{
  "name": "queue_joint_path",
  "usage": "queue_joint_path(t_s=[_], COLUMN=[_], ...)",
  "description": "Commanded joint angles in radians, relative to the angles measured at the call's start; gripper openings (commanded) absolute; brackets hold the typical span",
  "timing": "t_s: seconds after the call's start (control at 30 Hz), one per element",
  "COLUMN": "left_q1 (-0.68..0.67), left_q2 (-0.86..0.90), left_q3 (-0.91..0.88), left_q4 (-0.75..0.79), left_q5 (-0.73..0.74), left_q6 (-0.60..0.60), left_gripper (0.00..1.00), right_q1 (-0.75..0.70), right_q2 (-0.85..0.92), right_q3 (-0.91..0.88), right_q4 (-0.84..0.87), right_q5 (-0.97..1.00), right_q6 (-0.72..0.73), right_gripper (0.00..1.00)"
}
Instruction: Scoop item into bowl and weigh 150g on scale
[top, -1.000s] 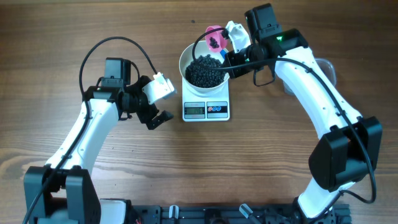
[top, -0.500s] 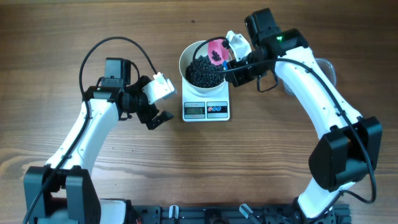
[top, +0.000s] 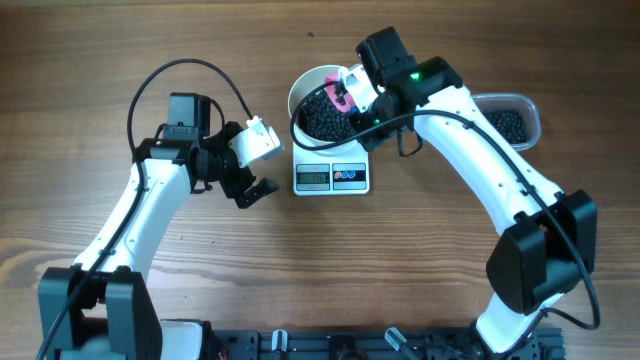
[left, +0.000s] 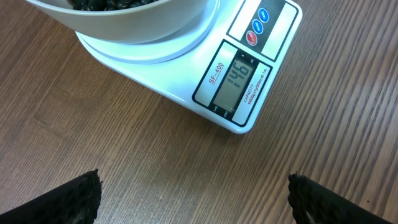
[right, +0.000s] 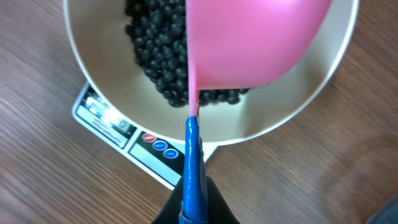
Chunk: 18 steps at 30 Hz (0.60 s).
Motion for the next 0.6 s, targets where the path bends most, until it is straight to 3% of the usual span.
queue_joint_path(t_s=[0.0,0.3,0.57], left_q1=[0.003,0.003,0.003], left_q2=[0.009,0.009,0.009], left_q3=[-0.007,-0.007,-0.007], left_q4=[0.003,0.002,0.003], left_q5=[0.016,0.015,0.016], left_q6=[0.010,0.010,0.010], left_gripper=[1.00,1.00,1.00], right_q1=[0.004,0.066,0.071], right_q2=[-0.020,-0.020,-0.020], right_q3=[-0.003,-0.003,-0.003], right_q4=[0.002,0.014,0.018], right_q5=[0.056,0.176,0.142], right_q6=[-0.016,-0.069,-0.066], right_gripper=[0.04,0.04,0.04])
